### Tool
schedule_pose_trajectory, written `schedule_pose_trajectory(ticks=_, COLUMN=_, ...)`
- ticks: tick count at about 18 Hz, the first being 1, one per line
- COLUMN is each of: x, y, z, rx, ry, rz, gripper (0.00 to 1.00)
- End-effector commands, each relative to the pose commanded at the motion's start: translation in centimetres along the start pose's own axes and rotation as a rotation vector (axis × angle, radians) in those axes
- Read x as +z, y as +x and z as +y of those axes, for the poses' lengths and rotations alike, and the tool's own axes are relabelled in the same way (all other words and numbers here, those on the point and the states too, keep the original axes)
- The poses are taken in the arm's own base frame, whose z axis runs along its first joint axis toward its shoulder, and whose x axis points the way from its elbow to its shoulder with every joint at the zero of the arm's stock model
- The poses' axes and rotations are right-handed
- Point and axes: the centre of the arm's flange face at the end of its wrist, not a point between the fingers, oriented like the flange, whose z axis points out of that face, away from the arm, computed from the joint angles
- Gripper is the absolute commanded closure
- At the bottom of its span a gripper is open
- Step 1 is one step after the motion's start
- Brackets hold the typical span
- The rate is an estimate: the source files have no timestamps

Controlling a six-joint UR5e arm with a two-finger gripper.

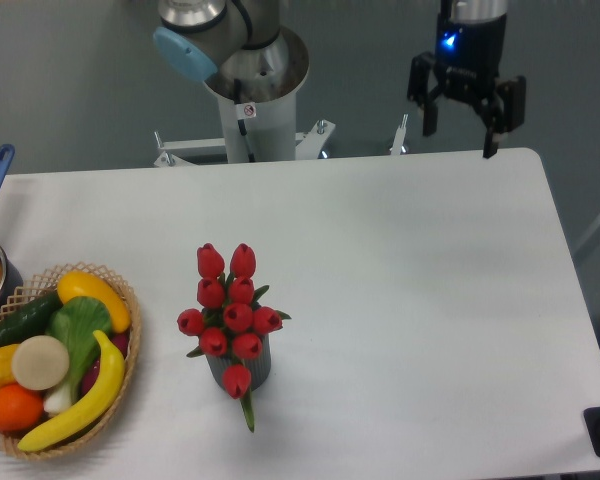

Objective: Insert the flowers into the vase

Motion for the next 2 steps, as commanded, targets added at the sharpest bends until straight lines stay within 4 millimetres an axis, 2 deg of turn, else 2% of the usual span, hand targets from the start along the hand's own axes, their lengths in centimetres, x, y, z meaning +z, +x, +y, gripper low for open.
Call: schedule_pose_trajectory(ticks=2, x=-0.17, y=0.04, z=0.01, rx=-0.001, ry=0.0, rz=-0.003, gripper=0.0)
